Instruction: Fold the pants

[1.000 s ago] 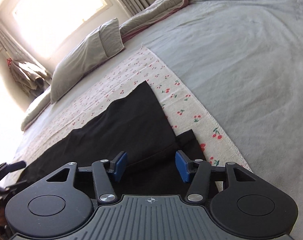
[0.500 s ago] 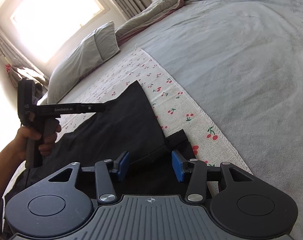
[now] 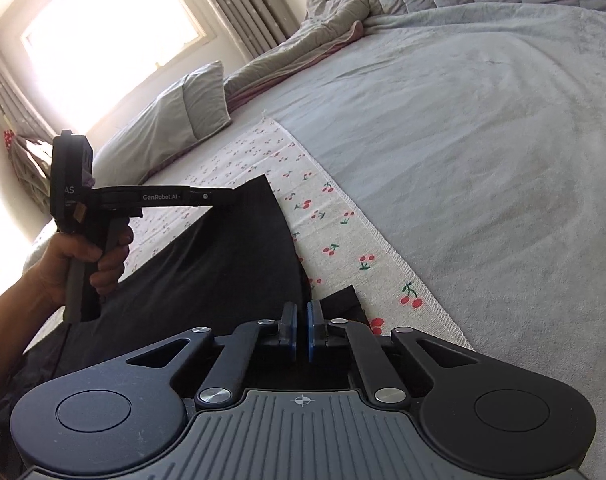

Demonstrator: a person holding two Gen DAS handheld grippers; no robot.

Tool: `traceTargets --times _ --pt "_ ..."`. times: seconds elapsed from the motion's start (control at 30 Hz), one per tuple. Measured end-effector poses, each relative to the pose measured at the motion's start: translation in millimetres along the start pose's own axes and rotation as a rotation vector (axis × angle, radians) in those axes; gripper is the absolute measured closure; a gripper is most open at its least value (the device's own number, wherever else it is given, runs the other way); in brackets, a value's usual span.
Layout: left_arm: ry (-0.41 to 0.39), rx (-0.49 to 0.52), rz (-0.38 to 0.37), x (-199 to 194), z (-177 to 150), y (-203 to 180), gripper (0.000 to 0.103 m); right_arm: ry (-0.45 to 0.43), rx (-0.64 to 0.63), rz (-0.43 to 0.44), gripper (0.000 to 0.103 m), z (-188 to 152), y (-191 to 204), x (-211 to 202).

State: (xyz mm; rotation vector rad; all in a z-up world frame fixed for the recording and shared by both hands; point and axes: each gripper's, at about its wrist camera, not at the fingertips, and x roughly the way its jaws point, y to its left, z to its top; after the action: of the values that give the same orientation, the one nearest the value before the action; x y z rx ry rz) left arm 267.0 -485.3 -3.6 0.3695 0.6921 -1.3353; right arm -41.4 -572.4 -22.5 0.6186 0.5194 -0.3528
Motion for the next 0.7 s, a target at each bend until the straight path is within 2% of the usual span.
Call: traceTargets --times 0.17,0.27,0.43,0.47,0.57,0.6,0.67,0.7 --pt "-0.069 0.036 0.068 2.2 17.9 -6.6 0.103 -0.061 -0.037 -0.023 0.1 16.2 7.2 -8.1" --pt "-0.063 0.049 0.091 17.9 22.6 -7.6 0.103 -0.056 -0.048 -0.062 0.1 22.4 8.0 1.3" --pt "-0.011 0.096 0.15 52.5 8.1 -9.6 0.102 -0.016 -0.062 -0.127 0.1 19.3 4.5 22.6" --pt "-0.021 0.099 0.161 55.1 5.2 -9.2 0.102 -0.006 -0.063 -0.135 0.1 18.2 3.3 26.4" --pt "-0.043 0.045 0.166 54.4 5.2 -1.8 0.101 0.009 -0.073 -0.157 0.098 15.7 2.9 31.0" --pt "-0.044 0.027 0.188 52.8 6.7 -0.5 0.101 0.013 -0.083 -0.167 0.095 16.1 4.6 30.4" --pt "-0.034 -0.01 0.222 44.2 9.7 0.0 0.089 0.012 -0.112 -0.205 0.088 16.6 11.5 24.5" --pt "-0.036 -0.03 0.226 36.4 10.2 -0.2 0.072 0.013 -0.128 -0.219 0.086 16.8 14.4 21.3"
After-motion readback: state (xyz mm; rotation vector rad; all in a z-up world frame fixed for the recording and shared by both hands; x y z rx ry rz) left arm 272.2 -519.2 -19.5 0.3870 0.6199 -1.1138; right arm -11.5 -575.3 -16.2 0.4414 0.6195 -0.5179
